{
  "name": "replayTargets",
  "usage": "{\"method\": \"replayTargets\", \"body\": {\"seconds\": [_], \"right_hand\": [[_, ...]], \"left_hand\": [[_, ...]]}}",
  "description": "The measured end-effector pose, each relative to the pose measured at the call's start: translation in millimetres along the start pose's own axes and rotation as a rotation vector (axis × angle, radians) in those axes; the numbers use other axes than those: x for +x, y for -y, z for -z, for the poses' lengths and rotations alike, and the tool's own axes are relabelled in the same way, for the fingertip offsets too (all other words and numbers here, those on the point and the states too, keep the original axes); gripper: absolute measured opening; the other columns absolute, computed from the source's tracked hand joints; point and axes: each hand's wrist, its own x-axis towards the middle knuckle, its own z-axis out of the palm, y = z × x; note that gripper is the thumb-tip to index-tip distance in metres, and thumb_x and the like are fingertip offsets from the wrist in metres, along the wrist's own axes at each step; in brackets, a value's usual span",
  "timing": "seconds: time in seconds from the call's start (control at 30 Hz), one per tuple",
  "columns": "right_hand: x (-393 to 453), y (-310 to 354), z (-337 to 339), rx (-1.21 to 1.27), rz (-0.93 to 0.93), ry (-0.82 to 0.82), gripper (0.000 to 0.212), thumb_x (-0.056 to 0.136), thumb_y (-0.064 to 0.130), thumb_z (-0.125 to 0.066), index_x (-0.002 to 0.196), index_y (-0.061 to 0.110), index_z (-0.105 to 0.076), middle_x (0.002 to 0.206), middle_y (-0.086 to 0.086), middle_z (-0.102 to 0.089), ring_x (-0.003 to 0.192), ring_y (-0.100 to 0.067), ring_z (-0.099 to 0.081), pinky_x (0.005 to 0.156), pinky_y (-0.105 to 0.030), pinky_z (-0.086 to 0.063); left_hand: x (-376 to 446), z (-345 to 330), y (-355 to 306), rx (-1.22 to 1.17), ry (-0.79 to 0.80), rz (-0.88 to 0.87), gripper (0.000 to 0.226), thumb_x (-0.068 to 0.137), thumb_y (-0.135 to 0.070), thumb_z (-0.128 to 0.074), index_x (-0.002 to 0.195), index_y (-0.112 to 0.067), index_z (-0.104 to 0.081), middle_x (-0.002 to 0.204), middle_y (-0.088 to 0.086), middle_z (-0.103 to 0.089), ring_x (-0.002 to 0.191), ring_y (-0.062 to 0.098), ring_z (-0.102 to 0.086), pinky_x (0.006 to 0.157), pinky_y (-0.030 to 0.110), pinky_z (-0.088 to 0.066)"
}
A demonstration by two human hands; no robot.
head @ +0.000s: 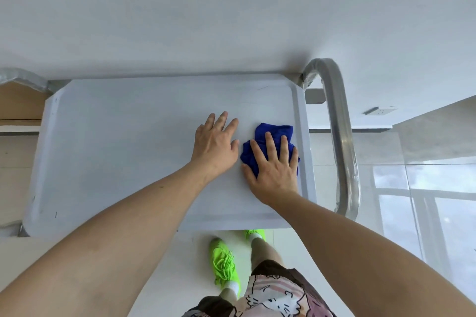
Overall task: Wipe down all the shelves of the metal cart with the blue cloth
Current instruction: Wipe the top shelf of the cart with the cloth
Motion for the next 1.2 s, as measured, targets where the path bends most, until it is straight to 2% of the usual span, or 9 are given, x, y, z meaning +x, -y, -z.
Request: {"method": "replayTargets", "body": {"seconds": [0.2,0.37,0.5,0.7,0.93,1.2], "right_hand": [[45.5,-4.4,7.0,0.011,-0.019,-0.016,0.067,0.096,0.067,-0.025,0.156,0.037,-0.023,0.168,-0.005,-0.013,0.152,-0.039,0.003,0.12,-0.061,0.002],[84.9,-7.4,12.3,0.024,-0.058,-0.044,0.068,0.094,0.065,-0.028,0.155,0.036,-0.023,0.168,-0.006,-0.012,0.151,-0.039,0.005,0.119,-0.06,0.005],[114.8,-7.8,17.6,0.026,-0.078,-0.056,0.069,0.092,0.064,-0.03,0.155,0.035,-0.024,0.168,-0.006,-0.013,0.151,-0.04,0.002,0.119,-0.062,0.002],[150.9,-9.0,25.1,0.036,-0.082,-0.087,0.069,0.091,0.063,-0.031,0.154,0.035,-0.026,0.168,-0.005,-0.013,0.151,-0.04,0.0,0.118,-0.064,-0.003],[144.6,-10.5,28.7,0.043,-0.078,-0.08,0.069,0.094,0.064,-0.032,0.155,0.034,-0.025,0.168,-0.005,-0.013,0.152,-0.039,-0.001,0.119,-0.063,-0.003],[93.4,-8.1,18.2,0.058,-0.136,-0.112,0.064,0.097,0.065,-0.033,0.152,0.032,-0.033,0.166,-0.003,-0.021,0.152,-0.038,-0.006,0.12,-0.06,-0.003]], "left_hand": [[30.0,3.4,8.9,0.025,0.015,0.067,0.06,0.099,-0.04,-0.04,0.154,-0.027,-0.02,0.164,0.005,-0.013,0.15,0.032,-0.009,0.118,0.053,-0.019],[39.9,-4.7,22.0,0.031,0.046,0.109,0.066,0.096,-0.053,-0.039,0.154,-0.031,-0.019,0.165,0.001,-0.01,0.15,0.031,-0.008,0.119,0.053,-0.017],[38.6,-12.8,25.4,0.049,0.013,0.107,0.07,0.093,-0.06,-0.041,0.154,-0.033,-0.019,0.165,-0.001,-0.01,0.15,0.03,-0.01,0.118,0.053,-0.018],[39.5,-16.1,24.2,0.052,-0.015,0.109,0.067,0.094,-0.056,-0.045,0.153,-0.032,-0.022,0.165,0.0,-0.011,0.15,0.031,-0.012,0.117,0.055,-0.019],[38.7,-18.4,16.5,0.035,-0.018,0.13,0.066,0.095,-0.049,-0.047,0.153,-0.03,-0.021,0.165,0.001,-0.011,0.15,0.032,-0.009,0.117,0.058,-0.017],[37.0,-12.7,10.8,0.025,0.064,0.164,0.067,0.097,-0.046,-0.042,0.155,-0.028,-0.013,0.165,-0.001,0.001,0.151,0.032,0.001,0.118,0.058,-0.014]]}}
